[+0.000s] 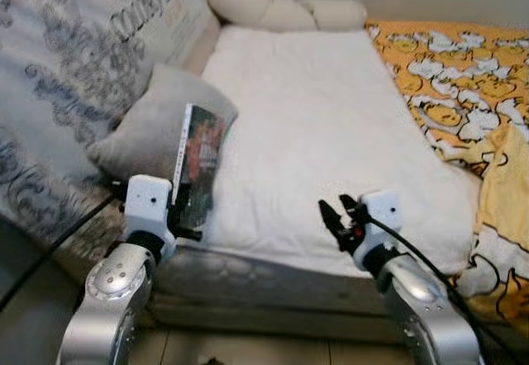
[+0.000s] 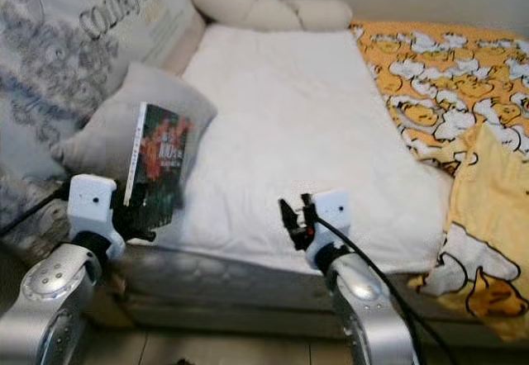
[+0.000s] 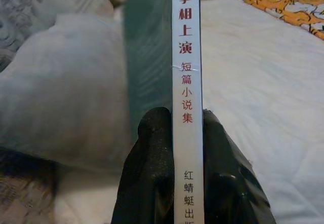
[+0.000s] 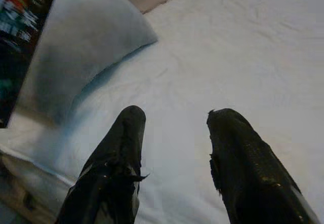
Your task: Clean up the room
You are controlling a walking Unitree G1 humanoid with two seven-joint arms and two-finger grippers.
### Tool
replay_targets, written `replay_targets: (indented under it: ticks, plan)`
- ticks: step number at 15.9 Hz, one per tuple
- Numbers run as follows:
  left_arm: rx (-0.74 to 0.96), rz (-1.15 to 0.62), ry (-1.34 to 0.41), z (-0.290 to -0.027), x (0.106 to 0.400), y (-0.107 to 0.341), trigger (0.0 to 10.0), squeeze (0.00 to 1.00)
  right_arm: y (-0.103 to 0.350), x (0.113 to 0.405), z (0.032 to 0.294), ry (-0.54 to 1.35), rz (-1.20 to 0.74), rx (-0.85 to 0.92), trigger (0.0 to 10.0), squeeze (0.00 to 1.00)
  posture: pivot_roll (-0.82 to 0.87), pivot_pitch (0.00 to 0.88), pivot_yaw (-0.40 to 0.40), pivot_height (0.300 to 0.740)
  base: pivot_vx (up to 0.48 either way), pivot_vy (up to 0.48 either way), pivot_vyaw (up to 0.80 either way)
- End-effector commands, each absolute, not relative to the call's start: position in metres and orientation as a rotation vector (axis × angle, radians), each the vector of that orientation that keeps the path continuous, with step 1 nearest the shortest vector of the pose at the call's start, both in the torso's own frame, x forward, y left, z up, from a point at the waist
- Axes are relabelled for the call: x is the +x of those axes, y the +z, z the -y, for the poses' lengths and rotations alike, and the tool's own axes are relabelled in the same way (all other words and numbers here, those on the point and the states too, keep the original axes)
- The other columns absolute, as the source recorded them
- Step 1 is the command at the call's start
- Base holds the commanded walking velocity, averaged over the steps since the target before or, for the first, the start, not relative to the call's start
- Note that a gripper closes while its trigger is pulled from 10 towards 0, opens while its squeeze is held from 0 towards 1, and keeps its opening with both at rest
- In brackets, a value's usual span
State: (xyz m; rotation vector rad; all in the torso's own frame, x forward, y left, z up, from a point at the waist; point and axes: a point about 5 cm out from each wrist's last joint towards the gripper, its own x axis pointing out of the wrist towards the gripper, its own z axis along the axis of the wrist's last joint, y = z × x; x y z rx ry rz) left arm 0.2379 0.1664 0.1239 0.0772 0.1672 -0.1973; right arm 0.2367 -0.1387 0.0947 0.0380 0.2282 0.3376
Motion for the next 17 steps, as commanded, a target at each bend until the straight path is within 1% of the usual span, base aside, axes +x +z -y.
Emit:
replay_targets:
  ticks: [1,2,4,6,9,17]
  plan:
    - [0.080,-0.118,-0.240,-0.158,0.240,0.135,10.0,0.00,0.096,0.238,0.140,0.346,-0.221,0.016,10.0,0.00,0.07,0.000,0.024,0.740,0.334,0.000,0.00]
    - [0.080,-0.118,-0.250,-0.157,0.240,0.135,10.0,0.00,0.096,0.238,0.140,0.339,-0.218,-0.004,10.0,0.00,0.07,0.000,0.026,0.740,0.337,0.000,0.00]
    - [0.076,-0.120,-0.277,-0.153,0.240,0.135,10.0,0.00,0.094,0.239,0.146,0.256,-0.234,0.063,10.0,0.00,0.06,0.000,0.031,0.740,0.336,0.000,0.00]
    - [0.077,-0.127,-0.299,-0.149,0.241,0.133,10.0,0.00,0.096,0.238,0.150,0.258,-0.220,0.034,10.0,0.00,0.05,0.000,0.038,0.740,0.334,0.000,0.00]
    - [0.071,-0.128,-0.333,-0.143,0.243,0.132,10.0,0.00,0.097,0.235,0.157,0.220,-0.221,0.064,10.0,0.00,0.04,0.000,0.048,0.740,0.329,0.000,-0.56]
    - [0.060,-0.142,-0.353,-0.138,0.241,0.130,10.0,0.00,0.096,0.232,0.157,0.240,-0.236,0.037,10.0,0.00,0.03,0.000,0.042,0.740,0.326,0.000,0.00]
